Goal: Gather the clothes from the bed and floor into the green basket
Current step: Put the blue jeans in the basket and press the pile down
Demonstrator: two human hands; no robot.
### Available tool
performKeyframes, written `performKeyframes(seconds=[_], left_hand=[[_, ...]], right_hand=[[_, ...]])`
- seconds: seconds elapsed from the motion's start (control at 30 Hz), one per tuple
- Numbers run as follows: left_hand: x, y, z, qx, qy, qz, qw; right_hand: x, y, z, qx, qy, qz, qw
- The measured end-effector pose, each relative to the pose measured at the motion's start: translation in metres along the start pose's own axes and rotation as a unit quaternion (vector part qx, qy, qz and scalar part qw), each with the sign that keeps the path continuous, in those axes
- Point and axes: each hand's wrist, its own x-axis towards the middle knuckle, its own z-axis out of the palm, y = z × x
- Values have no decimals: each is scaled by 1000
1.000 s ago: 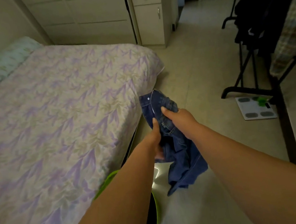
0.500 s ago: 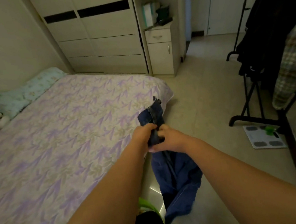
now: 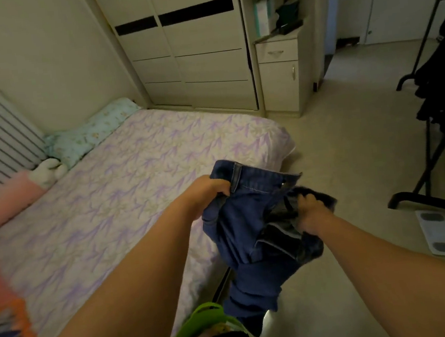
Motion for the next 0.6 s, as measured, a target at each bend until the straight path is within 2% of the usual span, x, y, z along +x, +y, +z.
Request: performKeyframes(seconds=[0.07,0.1,0.17,0.2,0.23,0.33,0.37,0.5,0.6], left_hand=[[2,11,-3,18,1,4,1000],[1,16,-5,28,2,4,1000],[3,24,-10,37,8,0,999],[4,27,-14,37,13,-4,999],[6,29,-18,35,20,-7,999],[10,31,-28,21,35,-10,999],[12,30,-31,18,40,-10,999],[20,25,-29,52,73,-19,996],[32,18,-15,128,115,-41,984]], right_hand=[[8,-8,-5,-23,75,-37,996],[11,-10,-4,-6,140,-44,989],[17,-16,-9,18,251,-21,968],[21,-18,-13,8,258,-5,966],[27,-18,-18,-8,233,1,973],[37,-13,-32,-73,75,48,993],[37,-10,-34,-72,45,57,995],[32,-2,-35,0,107,38,994],[41,-10,-49,134,72,58,987]])
